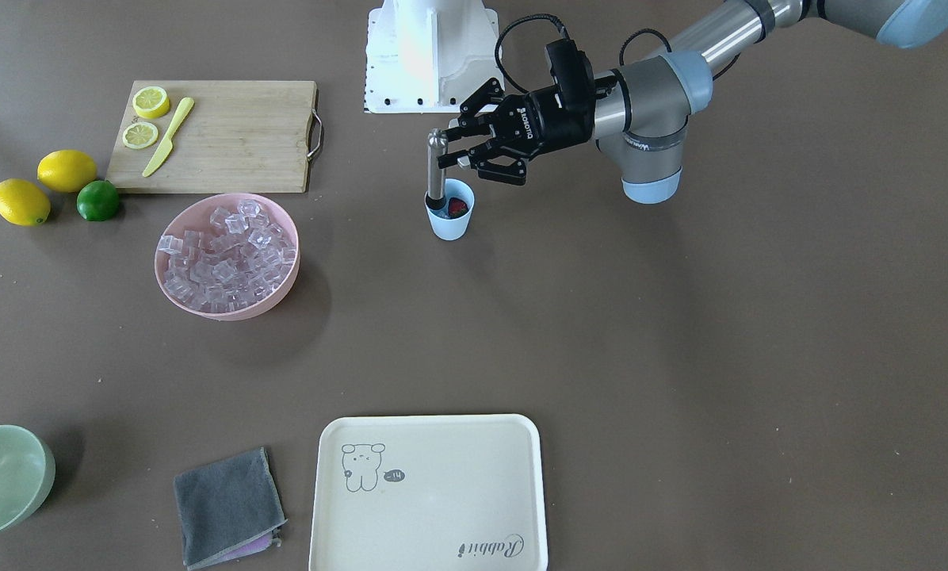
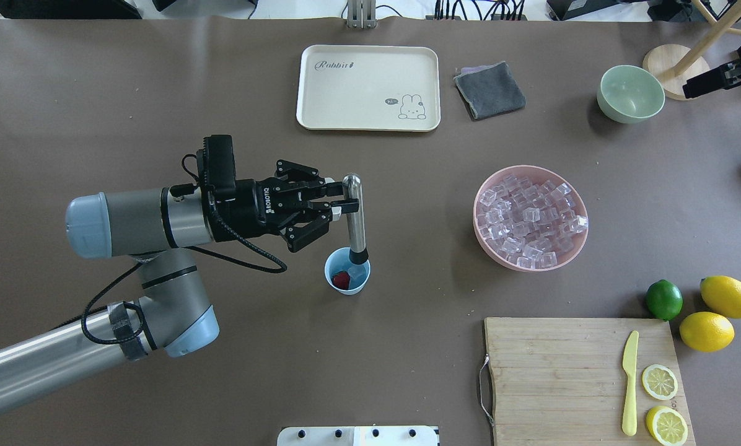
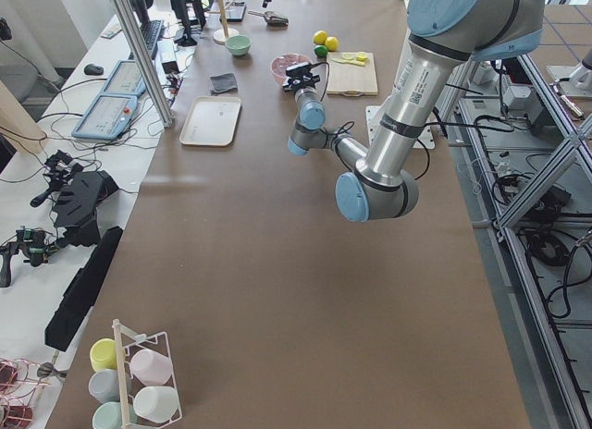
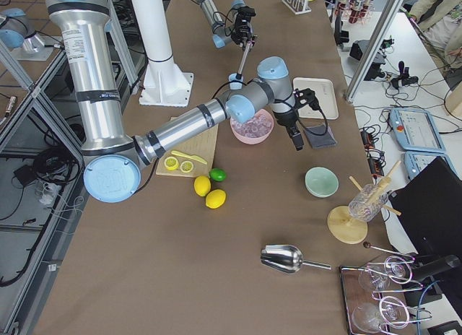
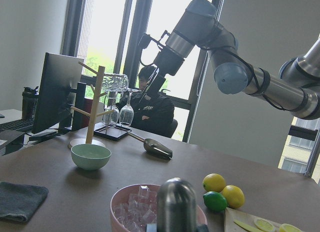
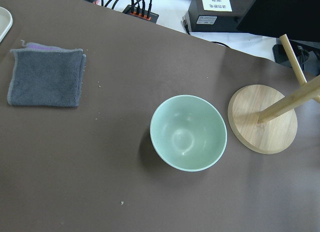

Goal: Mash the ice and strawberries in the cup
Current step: 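Press the rod down and up on the ice and strawberry with the left gripper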

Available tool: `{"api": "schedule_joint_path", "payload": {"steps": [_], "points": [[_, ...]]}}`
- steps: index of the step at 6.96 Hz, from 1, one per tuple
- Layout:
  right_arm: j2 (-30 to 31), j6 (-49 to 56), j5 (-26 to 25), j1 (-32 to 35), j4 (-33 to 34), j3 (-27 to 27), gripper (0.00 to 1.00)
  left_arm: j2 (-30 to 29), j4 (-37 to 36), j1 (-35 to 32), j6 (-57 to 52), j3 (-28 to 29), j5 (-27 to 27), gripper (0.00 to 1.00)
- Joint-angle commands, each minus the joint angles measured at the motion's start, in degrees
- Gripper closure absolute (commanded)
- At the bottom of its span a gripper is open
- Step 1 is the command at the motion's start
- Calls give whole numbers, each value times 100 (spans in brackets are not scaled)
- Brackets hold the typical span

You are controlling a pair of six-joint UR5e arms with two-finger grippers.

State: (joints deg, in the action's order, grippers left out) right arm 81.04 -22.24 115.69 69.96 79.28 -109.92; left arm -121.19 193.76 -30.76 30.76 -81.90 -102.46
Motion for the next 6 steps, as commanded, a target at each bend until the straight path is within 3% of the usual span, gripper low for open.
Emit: {"api": "schedule_joint_path", "payload": {"steps": [1, 6], "points": [[0, -8, -2, 0, 0, -3, 0, 113, -5, 8, 0, 34, 6, 100], [-9, -8, -2, 0, 0, -12, 0, 184, -22, 78, 0, 60, 15, 100]]}}
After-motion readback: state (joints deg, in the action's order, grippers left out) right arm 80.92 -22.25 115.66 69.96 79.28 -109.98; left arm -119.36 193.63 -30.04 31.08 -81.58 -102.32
